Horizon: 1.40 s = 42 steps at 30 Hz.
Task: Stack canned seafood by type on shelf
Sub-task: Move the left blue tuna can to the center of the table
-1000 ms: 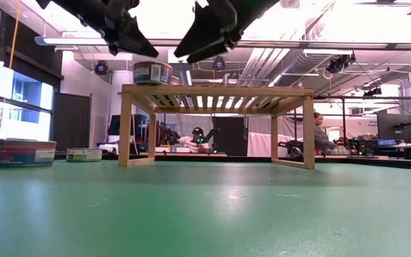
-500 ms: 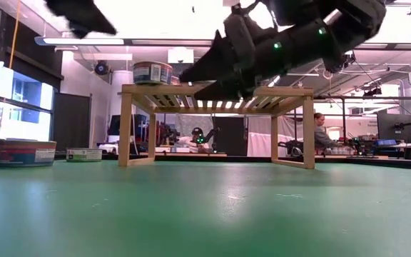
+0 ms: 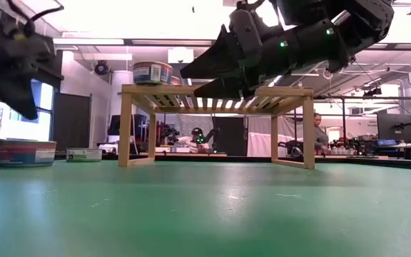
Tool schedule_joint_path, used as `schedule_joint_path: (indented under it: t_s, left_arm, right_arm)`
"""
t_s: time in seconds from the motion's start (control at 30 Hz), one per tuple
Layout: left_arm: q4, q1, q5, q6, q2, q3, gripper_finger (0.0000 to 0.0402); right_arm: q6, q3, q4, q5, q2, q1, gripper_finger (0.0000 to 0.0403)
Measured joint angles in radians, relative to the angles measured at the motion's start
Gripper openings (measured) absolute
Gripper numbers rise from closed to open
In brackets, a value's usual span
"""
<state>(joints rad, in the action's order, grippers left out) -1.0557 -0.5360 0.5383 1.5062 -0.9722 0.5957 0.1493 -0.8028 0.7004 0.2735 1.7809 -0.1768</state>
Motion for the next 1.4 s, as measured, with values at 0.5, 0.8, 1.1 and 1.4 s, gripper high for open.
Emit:
schedule_joint_path:
  t_s: [0.5,0.8,1.1,1.4]
  left_arm:
    - [0.008,0.314,-0.007,-0.073,-0.241,-0.01,0.0]
    - [0.016,0.419,-0.057,-0.174,-0.324,-0.004,0.0]
    - [0.117,0.335,-0.09,-0.139,-0.322,-0.003,0.0]
    - [0.526,0.217,-0.17,-0.219,-0.326,0.01,0.0]
  right_arm:
    - [0.004,0.0,0.006,0.0,0.0,-0.093,0.0391]
    - [0.029,0.0,-0.001,0.001,0.0,-0.13,0.0391]
    - [0.026,0.0,-0.041,0.003,-0.003,-0.173,0.0391]
    - [0.051,0.0,-0.115,-0.001,-0.004,-0.193,0.0391]
